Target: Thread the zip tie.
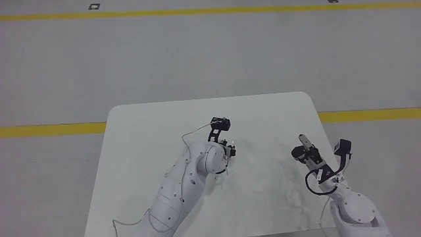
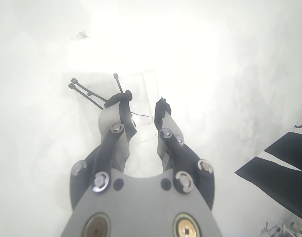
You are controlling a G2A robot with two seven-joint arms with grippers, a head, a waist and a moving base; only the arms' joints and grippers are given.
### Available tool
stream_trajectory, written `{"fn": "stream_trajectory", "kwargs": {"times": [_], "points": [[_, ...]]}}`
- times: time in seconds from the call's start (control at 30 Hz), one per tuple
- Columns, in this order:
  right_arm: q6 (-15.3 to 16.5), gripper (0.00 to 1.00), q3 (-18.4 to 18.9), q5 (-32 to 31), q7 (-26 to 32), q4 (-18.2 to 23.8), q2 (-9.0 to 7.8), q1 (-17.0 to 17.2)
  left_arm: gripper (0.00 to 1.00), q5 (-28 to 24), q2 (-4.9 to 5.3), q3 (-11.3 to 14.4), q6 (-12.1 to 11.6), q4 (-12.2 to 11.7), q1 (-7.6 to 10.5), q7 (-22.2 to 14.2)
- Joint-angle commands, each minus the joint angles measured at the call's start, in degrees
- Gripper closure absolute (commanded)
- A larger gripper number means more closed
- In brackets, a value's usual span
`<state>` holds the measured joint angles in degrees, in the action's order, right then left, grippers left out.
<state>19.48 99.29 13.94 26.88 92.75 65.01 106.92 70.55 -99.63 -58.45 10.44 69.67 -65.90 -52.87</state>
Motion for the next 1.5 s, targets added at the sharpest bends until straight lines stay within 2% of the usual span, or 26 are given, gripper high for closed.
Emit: {"fn": "stream_trajectory", "kwargs": {"times": [0.0,0.2,0.27,0.37,0.5,0.7,1.07,1.27,1.47], "points": [[0.0,0.00,0.0,0.0,0.0,0.0,0.00,0.0,0.80,-0.2,0.09,0.2,0.4,-0.2,0.14,0.3],[0.0,0.00,0.0,0.0,0.0,0.0,0.00,0.0,0.82,0.4,0.44,1.0,1.7,-0.4,0.36,0.9],[0.0,0.00,0.0,0.0,0.0,0.0,0.00,0.0,0.85,0.3,0.54,1.3,2.0,-0.6,0.49,0.9],[0.0,0.00,0.0,0.0,0.0,0.0,0.00,0.0,0.95,0.1,0.68,1.6,2.5,-1.3,0.77,1.1],[0.0,0.00,0.0,0.0,0.0,0.0,0.00,0.0,0.96,-0.6,0.86,1.8,2.6,-2.2,1.24,1.5],[0.0,0.00,0.0,0.0,0.0,0.0,0.00,0.0,0.90,-1.5,1.12,2.3,2.8,-2.6,1.74,1.7],[0.0,0.00,0.0,0.0,0.0,0.0,0.00,0.0,0.91,-2.8,1.59,3.3,3.5,-3.0,2.30,2.3],[0.0,0.00,0.0,0.0,0.0,0.0,0.00,0.0,0.83,-3.4,1.84,3.9,3.9,-2.9,2.51,2.4],[0.0,0.00,0.0,0.0,0.0,0.0,0.00,0.0,0.82,-4.0,2.02,4.6,4.4,-3.5,2.96,2.6]]}}
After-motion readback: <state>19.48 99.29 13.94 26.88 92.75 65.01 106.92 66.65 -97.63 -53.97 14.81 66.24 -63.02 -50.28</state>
